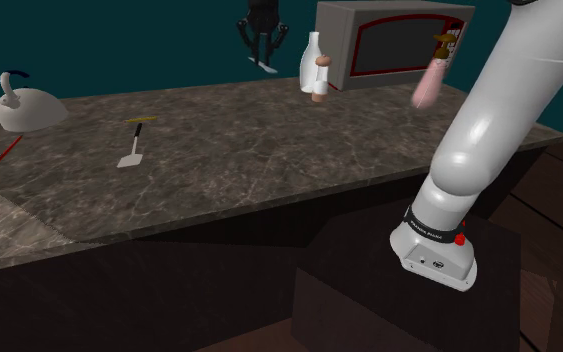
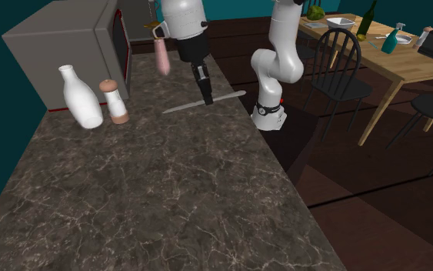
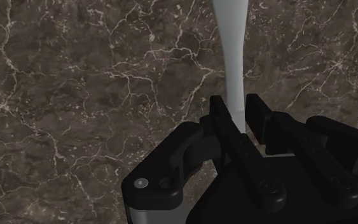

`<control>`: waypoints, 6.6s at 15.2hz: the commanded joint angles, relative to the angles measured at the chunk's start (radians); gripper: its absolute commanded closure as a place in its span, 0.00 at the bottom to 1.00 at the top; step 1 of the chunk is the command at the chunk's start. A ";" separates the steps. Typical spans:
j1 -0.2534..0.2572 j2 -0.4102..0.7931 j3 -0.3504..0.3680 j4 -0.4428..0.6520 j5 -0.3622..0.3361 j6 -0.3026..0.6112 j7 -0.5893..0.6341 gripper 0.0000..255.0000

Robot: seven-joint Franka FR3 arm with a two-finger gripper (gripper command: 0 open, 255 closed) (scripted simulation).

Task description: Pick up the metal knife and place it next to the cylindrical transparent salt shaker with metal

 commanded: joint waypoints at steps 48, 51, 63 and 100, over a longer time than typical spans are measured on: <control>-0.330 0.202 -0.319 -0.004 -0.066 0.089 -0.672 1.00; -0.329 0.206 -0.319 -0.038 -0.065 0.127 -0.677 1.00; -0.328 0.242 -0.316 -0.154 -0.053 0.276 -0.698 1.00; -0.338 0.283 -0.318 -0.128 -0.045 0.288 -0.714 0.00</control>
